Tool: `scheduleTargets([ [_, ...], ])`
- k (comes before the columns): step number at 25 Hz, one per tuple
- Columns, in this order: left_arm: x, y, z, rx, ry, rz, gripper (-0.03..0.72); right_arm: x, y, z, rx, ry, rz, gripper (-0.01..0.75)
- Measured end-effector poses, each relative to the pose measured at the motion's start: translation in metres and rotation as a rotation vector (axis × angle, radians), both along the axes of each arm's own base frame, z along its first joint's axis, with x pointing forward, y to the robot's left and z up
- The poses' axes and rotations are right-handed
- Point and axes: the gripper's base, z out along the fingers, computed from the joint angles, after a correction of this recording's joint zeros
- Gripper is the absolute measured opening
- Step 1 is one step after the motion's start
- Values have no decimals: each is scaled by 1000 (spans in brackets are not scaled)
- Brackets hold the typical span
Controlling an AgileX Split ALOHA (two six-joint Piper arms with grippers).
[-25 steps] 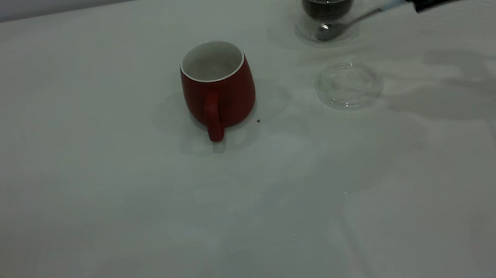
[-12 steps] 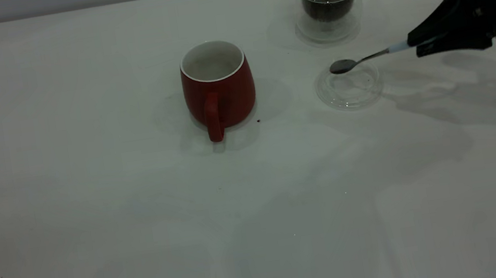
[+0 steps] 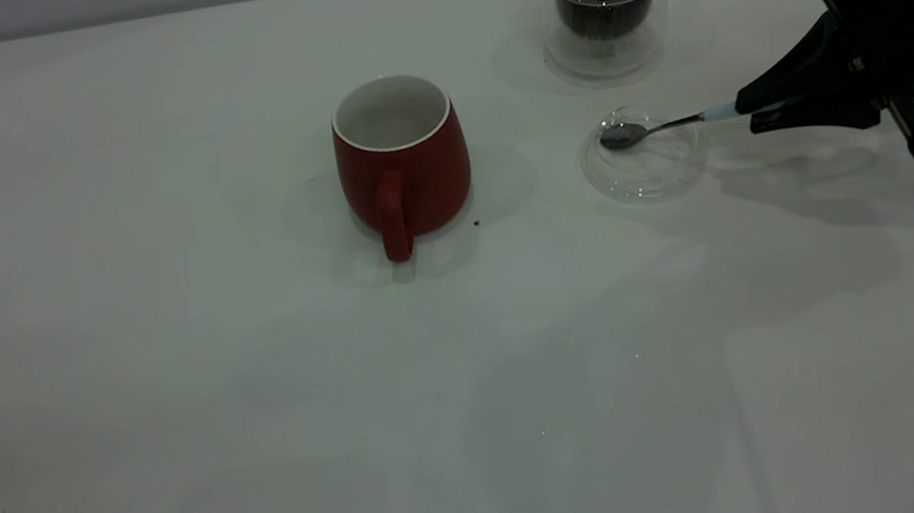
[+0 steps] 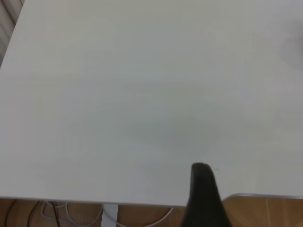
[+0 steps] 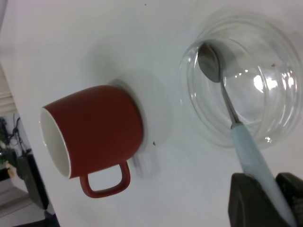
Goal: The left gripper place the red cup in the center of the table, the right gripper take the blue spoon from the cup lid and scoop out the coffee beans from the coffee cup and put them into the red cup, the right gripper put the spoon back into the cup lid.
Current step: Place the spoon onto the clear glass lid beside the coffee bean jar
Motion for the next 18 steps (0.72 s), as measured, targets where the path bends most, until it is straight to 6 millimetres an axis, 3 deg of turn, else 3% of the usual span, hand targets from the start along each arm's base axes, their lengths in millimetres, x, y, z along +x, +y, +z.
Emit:
scheduleTargets([
  [12,0,0,0,0,0,0,586,1,0,-3,16,-6,-16,132],
  [14,0,0,0,0,0,0,586,1,0,-3,15,-6,-16,174],
  [18,0,0,0,0,0,0,586,1,0,-4,14,-3,-19,335],
])
